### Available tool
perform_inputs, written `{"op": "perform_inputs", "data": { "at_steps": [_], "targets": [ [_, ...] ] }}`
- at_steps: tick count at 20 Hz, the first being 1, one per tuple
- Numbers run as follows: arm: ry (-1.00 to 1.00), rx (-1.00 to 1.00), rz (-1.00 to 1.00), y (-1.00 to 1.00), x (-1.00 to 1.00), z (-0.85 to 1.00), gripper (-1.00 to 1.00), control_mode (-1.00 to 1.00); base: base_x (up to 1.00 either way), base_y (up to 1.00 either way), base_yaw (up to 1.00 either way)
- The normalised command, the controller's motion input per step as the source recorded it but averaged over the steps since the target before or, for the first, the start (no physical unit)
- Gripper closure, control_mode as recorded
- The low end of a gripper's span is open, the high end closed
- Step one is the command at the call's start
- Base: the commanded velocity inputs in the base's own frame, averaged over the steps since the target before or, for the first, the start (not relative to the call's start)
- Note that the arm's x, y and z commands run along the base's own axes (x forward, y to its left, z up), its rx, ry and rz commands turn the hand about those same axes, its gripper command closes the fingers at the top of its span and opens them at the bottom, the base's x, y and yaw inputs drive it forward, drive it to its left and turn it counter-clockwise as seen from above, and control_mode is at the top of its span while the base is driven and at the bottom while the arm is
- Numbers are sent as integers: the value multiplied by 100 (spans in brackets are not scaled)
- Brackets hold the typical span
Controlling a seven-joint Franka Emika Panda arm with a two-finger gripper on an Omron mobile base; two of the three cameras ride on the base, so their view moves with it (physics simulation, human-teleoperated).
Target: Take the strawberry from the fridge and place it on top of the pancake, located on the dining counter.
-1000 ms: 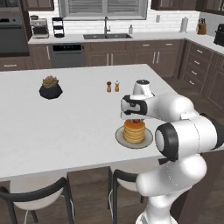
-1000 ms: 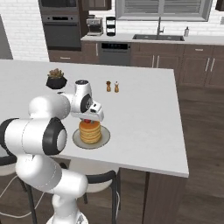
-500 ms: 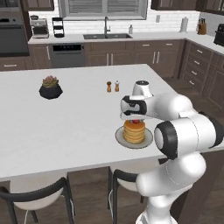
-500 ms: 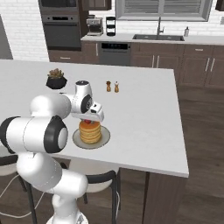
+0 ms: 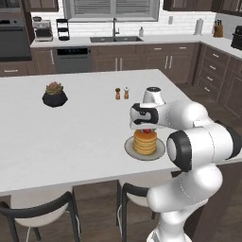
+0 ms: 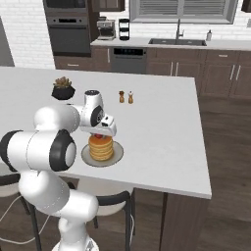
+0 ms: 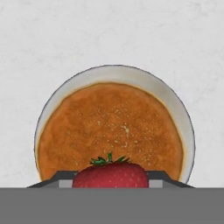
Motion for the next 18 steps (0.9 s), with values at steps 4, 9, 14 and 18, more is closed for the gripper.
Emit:
{"op": "perform_inputs", "data": {
  "at_steps": [4, 9, 14, 18],
  "targets": [
    [0, 0, 0, 0, 0, 0, -100, -100, 0, 0, 0],
    [0, 0, 0, 0, 0, 7, -100, -100, 0, 0, 0],
    [0, -9, 0, 7, 0, 26, -100, -100, 0, 0, 0],
    [-1, -13, 1, 30, -8, 69, -100, -100, 0, 0, 0]
  ]
}}
